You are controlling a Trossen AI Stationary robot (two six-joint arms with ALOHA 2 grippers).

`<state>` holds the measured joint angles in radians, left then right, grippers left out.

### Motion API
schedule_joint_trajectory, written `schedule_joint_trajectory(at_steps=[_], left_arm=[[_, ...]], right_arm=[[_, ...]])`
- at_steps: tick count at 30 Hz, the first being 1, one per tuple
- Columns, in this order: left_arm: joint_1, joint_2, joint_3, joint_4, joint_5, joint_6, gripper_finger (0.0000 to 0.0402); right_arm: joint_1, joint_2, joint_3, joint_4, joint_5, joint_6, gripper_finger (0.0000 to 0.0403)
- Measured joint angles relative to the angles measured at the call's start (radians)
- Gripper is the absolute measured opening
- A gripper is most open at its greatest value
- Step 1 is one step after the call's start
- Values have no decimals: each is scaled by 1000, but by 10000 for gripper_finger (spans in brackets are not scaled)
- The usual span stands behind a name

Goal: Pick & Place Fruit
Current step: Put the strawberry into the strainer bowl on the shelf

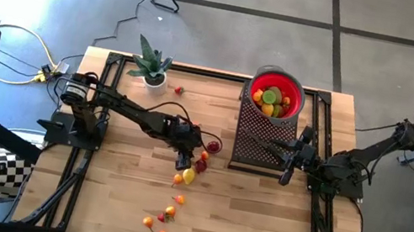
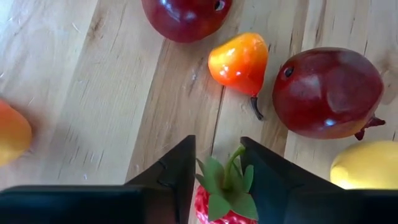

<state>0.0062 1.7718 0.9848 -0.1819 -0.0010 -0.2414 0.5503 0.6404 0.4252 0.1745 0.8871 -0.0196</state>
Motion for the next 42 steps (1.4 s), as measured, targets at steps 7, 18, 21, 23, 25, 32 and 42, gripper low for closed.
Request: schedule_joint_trajectory(at_steps=[7, 18, 21, 23, 25, 32, 42], left_arm=[[0, 0, 0, 0, 0, 0, 89], [0, -1, 0, 0, 3, 0, 12], [0, -1, 0, 0, 4, 0, 6], [0, -1, 0, 0, 13, 0, 8], [0, -1, 0, 0, 13, 0, 8], [12, -2, 20, -4, 18, 8, 3], [85, -2, 222, -135, 37, 140, 2]], right_arm=[[0, 0, 0, 0, 0, 0, 81], [0, 0, 0, 0, 0, 0, 81], [0, 0, 0, 0, 0, 0, 81], [0, 0, 0, 0, 0, 0, 81], [0, 0, 0, 0, 0, 0, 81], [0, 0, 0, 0, 0, -1, 81], [0, 0, 0, 0, 0, -3, 81]])
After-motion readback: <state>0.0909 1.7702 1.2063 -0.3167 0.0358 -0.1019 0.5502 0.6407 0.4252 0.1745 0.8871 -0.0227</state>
